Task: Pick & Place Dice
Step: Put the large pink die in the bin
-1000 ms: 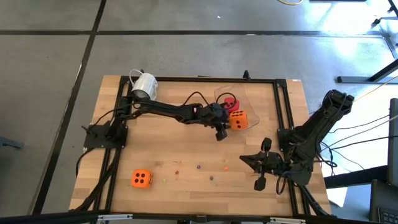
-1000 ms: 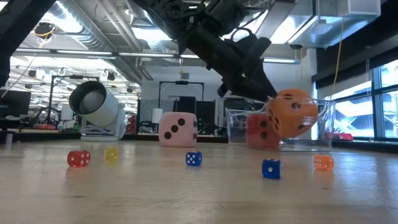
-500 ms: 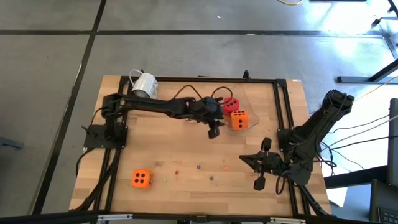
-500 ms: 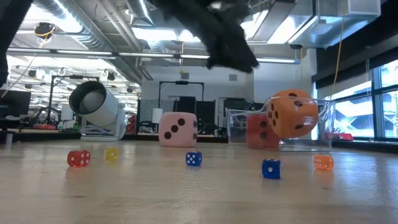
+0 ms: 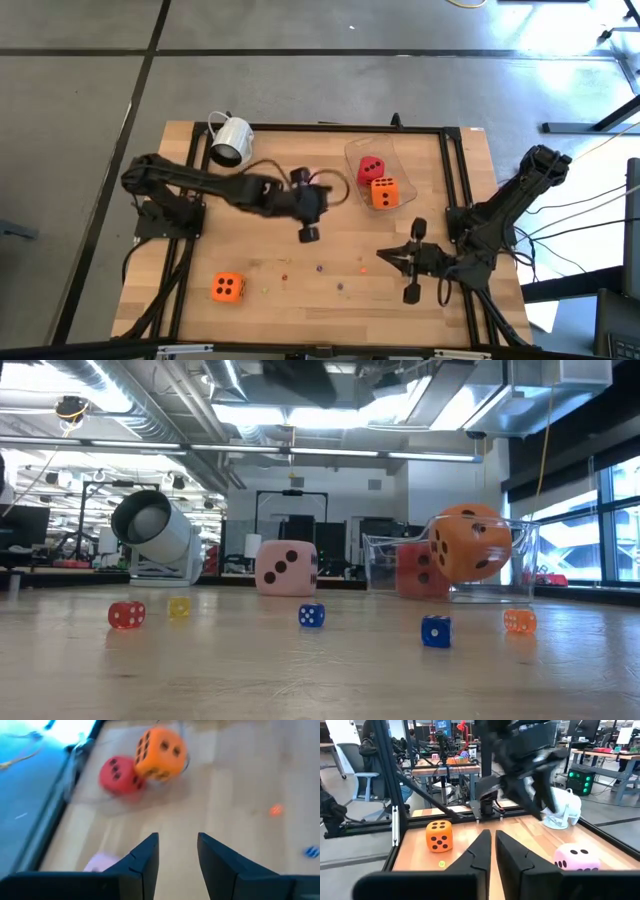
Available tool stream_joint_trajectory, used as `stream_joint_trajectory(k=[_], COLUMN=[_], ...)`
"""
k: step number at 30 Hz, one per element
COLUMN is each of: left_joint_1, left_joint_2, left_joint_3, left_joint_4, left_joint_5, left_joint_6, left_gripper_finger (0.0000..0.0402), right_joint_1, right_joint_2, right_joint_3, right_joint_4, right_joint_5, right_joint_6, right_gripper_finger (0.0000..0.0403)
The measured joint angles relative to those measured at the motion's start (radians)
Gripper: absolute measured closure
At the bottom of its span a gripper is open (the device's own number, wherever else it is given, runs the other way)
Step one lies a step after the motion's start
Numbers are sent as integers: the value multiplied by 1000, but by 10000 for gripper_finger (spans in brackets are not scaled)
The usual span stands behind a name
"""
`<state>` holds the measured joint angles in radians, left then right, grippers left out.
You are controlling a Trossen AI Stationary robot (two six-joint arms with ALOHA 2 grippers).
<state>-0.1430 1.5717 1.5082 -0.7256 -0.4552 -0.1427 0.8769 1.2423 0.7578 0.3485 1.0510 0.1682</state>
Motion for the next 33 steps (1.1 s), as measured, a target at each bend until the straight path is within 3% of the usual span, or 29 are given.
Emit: stream_joint_trajectory(k=[9,14,21,25,33], left_joint_1=[-163,-211,-246,-217,-22], left_joint_2=[-1,-1,-1,-1,-44], left_joint_3=[0,0,0,0,0], left_joint_4=[-248,-311,-375,-457,-488], left_joint_5=[-253,-234,-204,-284,-214], left_joint_6=[-263,-364,-412,-442,-309], left_gripper_finger=[272,272,272,272,272], right_joint_1=[-6,-28,-89,-119,-182], right_joint_2=[0,0,0,0,0], right_joint_3=[0,0,0,0,0], right_joint_4=[4,4,3,-1,-17], right_joint_5=[-23,-24,-119,-124,-125], right_joint_6=[-27,-111,-19,-8,-42], right_gripper_finger=[292,268,271,280,284])
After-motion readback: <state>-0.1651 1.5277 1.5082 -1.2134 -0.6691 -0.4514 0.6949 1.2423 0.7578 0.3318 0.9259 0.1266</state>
